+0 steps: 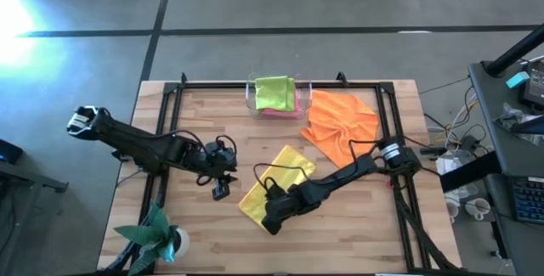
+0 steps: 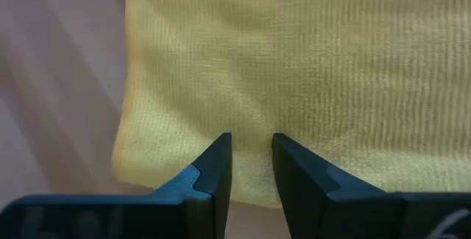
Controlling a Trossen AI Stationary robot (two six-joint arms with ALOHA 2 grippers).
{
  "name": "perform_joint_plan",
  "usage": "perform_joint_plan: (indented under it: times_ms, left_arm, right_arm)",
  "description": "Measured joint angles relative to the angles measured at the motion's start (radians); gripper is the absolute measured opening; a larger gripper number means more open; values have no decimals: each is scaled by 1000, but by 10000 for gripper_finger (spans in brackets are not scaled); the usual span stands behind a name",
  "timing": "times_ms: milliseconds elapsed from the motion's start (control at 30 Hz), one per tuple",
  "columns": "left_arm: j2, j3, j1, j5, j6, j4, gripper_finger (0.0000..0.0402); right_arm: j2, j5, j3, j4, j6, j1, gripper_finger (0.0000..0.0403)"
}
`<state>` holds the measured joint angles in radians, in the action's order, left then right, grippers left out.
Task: Fold microfiber towels
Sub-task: Fold the yellow microfiber towel
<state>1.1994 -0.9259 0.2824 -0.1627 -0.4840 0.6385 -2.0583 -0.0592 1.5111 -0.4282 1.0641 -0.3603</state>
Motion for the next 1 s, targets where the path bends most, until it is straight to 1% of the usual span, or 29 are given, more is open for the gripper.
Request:
perform_joint_plan:
  times_ms: [133, 300, 400, 467, 533, 600, 667, 833, 1000]
  left_arm:
    - [16, 1, 3, 0, 4, 3, 127]
    - [36, 2, 9, 5, 52, 4, 127]
    - [47, 2, 9, 15, 76, 4, 127]
    - [56, 2, 9, 20, 80, 3, 127]
    - [64, 3, 9, 21, 81, 2, 127]
    - [74, 3, 9, 21, 83, 1, 127]
    - [89, 3, 9, 21, 82, 1, 127]
    - [131, 4, 9, 33, 80, 2, 127]
    - [183, 4, 9, 70, 77, 0, 129]
  right_arm:
    - [-25, 6, 70, -166, 17, -15, 92]
    - [-26, 8, 112, -352, 39, -32, 92]
    - [-26, 11, 142, -533, 48, -47, 92]
    - [-26, 11, 157, -668, 83, -59, 92]
    - [-26, 10, 171, -764, 113, -70, 92]
    - [-26, 7, 187, -800, 97, -82, 92]
    - [-26, -3, 206, -800, 66, -91, 92]
    - [-15, -98, 253, -797, 12, -121, 92]
    - [43, -186, 249, -801, -4, -164, 92]
